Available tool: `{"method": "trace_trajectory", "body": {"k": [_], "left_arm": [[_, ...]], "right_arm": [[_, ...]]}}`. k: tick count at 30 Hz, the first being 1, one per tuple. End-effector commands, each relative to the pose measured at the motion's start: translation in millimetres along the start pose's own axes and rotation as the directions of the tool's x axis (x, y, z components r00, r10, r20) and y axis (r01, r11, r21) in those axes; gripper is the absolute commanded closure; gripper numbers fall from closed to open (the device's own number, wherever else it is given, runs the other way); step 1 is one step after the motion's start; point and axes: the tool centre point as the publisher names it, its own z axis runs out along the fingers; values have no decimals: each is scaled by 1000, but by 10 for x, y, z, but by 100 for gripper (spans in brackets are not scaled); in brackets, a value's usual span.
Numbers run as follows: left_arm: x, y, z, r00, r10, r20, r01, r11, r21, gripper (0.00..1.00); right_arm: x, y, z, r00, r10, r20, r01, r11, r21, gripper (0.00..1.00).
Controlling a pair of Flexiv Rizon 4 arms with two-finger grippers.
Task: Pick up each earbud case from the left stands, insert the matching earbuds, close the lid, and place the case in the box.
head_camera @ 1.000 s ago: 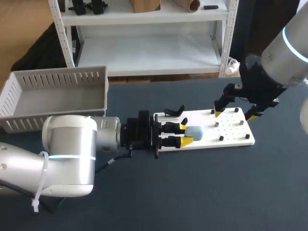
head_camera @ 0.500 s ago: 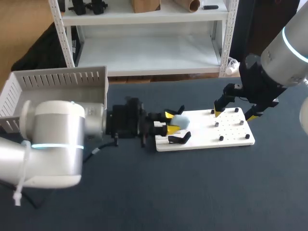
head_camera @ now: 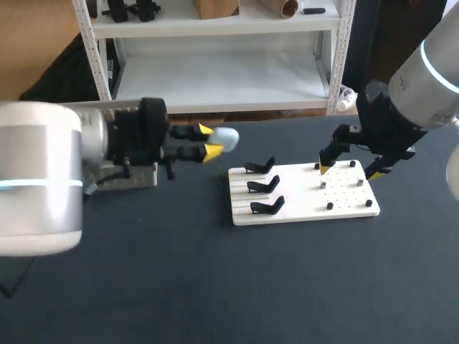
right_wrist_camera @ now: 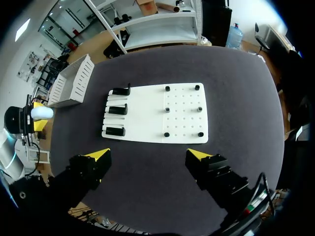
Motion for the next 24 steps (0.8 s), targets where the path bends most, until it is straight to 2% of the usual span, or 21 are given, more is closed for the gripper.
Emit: {"method": "trace_trajectory", "body": {"k": [1,9,14,18,24], "left_arm": [[-62,83,-199,997,-30,-65,20,990,-139,100],[92,268,-325,987,-110,-113,85,974,-209,100],[282,428,-482,976,-179,-126,140,952,-272,100],[424,530,-615,958,-237,-165,174,930,-323,100],[751,692,-861,928,-332,-168,249,891,-380,100]], "right_arm": [[0,-3,10,1000,-1,0,1,1000,-2,0],[0,-3,10,1000,-1,0,1,1000,-2,0],[0,-3,10,1000,-1,0,1,1000,-2,0],[0,-3,10,1000,-1,0,1,1000,-2,0],[0,-3,10,1000,-1,0,1,1000,-2,0]]}}
